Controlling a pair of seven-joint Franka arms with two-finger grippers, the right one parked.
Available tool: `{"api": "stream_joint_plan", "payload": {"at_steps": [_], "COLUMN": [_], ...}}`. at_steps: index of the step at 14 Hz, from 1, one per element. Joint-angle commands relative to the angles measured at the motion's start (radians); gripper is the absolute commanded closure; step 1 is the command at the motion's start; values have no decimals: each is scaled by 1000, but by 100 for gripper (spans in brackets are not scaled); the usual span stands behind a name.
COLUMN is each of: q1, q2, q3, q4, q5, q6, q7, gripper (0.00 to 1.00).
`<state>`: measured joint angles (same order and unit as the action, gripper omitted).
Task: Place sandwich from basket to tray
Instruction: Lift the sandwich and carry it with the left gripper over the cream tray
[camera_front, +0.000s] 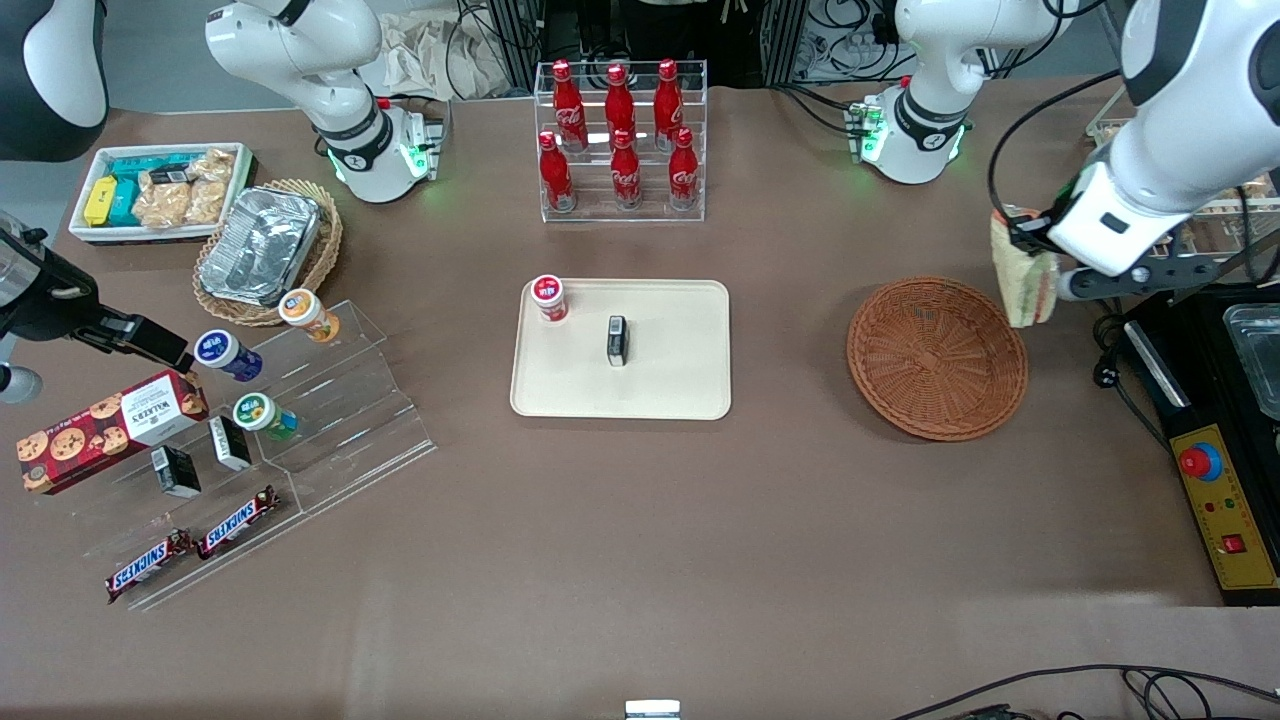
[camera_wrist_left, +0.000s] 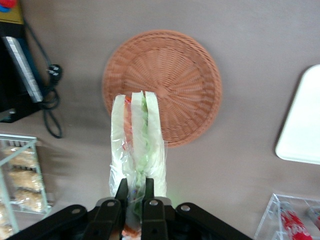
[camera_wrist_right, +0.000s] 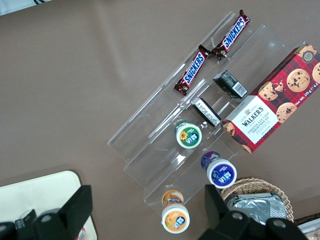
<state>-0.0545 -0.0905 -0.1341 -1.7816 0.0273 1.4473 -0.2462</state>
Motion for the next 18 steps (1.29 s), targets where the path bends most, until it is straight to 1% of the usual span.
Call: {"api": "stream_joint_plan", "payload": {"at_steps": [1,2,3,5,7,9,11,13,14,16,18], "q1": [-5,-8,-19,-89,-200,-229,-287,-314,-336,-399,-456], "q2": [9,17,21,28,63,86,100,123,138,158,199], "q3": [-59,-71,-76,-78,-75,-78,-76,-78,-78,-76,-76], "q4": [19,19,19,21,21,13,-11,-56,-77,-133,-148], "q5": [-56,-104,-124,-124,-103,-109,-118,-147,-153,-150,-147], "q6": [-24,-13,-8,-8,8,79,137,238,287,414,505], "q7": [-31,-38,-65,-136,-186,-306,-329,-350,-392,-499,-577], "gripper": [100,100,100,100,100,100,100,100,100,100,100]}}
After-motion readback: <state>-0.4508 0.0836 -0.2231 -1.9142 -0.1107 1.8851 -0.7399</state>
